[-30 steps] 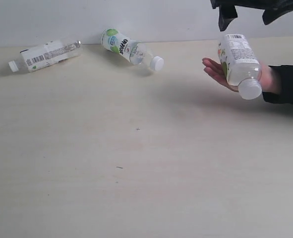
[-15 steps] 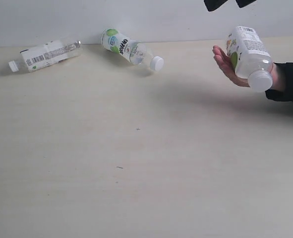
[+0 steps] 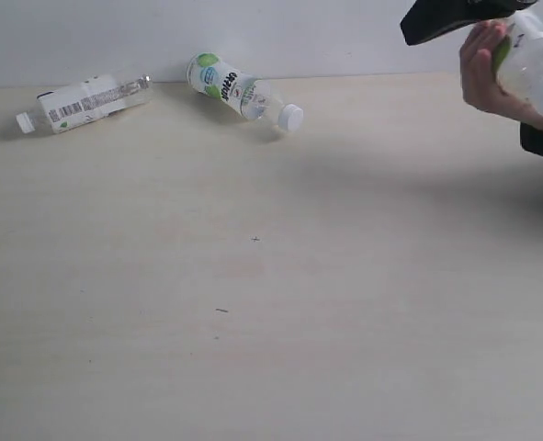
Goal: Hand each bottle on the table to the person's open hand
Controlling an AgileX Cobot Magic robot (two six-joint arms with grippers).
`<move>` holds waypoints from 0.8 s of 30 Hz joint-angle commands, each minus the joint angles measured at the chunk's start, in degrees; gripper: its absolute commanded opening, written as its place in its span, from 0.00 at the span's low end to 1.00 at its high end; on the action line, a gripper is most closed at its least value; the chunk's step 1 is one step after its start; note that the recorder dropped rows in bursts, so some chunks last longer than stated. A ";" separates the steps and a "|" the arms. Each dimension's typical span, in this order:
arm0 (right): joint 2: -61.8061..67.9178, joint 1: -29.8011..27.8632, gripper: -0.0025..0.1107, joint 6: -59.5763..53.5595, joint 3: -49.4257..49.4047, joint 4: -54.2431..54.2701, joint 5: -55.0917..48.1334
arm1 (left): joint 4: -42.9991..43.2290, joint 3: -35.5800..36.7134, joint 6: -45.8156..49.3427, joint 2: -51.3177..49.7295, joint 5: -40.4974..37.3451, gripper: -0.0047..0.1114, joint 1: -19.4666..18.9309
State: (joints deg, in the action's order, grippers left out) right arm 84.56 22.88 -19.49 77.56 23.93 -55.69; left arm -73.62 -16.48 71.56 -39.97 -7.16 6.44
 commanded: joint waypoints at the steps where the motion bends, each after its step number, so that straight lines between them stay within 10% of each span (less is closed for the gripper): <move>1: -0.71 -0.27 0.02 -6.33 -0.24 6.44 4.39 | -0.18 0.25 0.16 0.25 -0.26 0.04 -0.15; 24: -0.75 -0.27 0.02 -24.45 -2.40 19.49 5.19 | -0.18 0.25 0.27 0.25 -0.26 0.04 -0.15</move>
State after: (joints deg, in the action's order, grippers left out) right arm 84.12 22.88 -42.86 75.43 42.53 -51.16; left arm -73.62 -16.48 71.56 -39.97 -7.16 6.44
